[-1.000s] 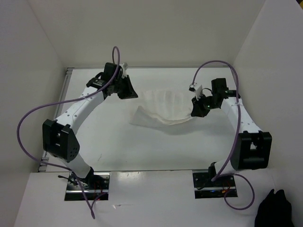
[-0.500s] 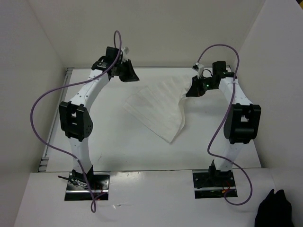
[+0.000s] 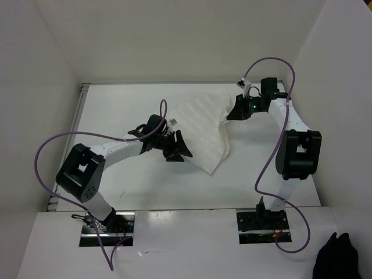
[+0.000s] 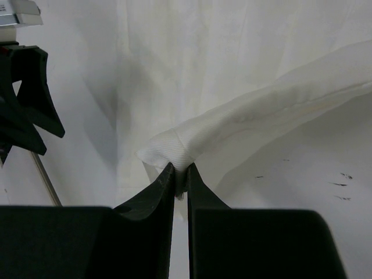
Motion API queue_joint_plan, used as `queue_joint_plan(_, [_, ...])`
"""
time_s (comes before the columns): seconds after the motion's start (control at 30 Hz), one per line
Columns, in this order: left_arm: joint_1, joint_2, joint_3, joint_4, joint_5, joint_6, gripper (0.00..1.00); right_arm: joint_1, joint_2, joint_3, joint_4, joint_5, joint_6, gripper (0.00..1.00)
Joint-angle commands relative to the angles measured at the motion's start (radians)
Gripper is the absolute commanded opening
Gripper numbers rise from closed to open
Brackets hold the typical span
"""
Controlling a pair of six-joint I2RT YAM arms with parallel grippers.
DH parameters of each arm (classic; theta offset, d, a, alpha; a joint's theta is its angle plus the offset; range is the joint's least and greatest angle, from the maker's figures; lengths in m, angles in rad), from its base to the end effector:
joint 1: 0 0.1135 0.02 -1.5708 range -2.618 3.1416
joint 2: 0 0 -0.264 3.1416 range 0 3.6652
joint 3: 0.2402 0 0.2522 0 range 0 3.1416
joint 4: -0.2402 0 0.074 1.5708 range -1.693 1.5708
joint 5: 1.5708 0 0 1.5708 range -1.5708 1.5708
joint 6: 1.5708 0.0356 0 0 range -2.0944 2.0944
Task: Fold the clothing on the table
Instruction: Fold the skirt
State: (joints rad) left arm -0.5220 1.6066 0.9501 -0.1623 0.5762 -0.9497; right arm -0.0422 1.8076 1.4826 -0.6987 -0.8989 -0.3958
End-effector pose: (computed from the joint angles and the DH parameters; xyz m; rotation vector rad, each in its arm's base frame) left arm 0.2773 -0.1819 0.1995 -0.2606 2.6672 -1.2900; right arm 0.3841 0.0117 0.2666 -0.7017 2.1805 0.9304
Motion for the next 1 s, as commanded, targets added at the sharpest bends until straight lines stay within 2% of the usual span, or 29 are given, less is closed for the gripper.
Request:
queue_joint_plan(0.0, [-0.029, 0.056, 0.084, 0.145, 0.024, -0.086, 0.62, 0.013, -0.080, -0.036, 0.065, -0.034, 0.029, 0.00])
queue_joint_plan(0.13, [-0.062, 0.177, 0.163, 0.155, 0.013, -0.095, 0.62, 0.013, -0.116, -0.062, 0.065, -0.034, 0.029, 0.00])
queue_joint_plan(0.33, [-0.082, 0.213, 0.175, 0.093, -0.026, -0.073, 0.62, 0.013, -0.140, -0.071, 0.065, -0.011, 0.029, 0.00])
queue_joint_plan(0.47, [-0.082, 0.213, 0.177, 0.035, -0.055, -0.020, 0.64, 0.013, -0.140, -0.071, 0.065, -0.021, 0.029, 0.00])
queue_joint_plan(0.63, [-0.073, 0.302, 0.263, -0.071, -0.100, 0.075, 0.64, 0.013, -0.131, -0.071, 0.074, -0.031, 0.048, 0.00])
queue_joint_plan(0.97, [-0.043, 0.404, 0.320, -0.165, -0.188, 0.177, 0.65, 0.013, -0.140, -0.071, 0.074, -0.049, 0.057, 0.00])
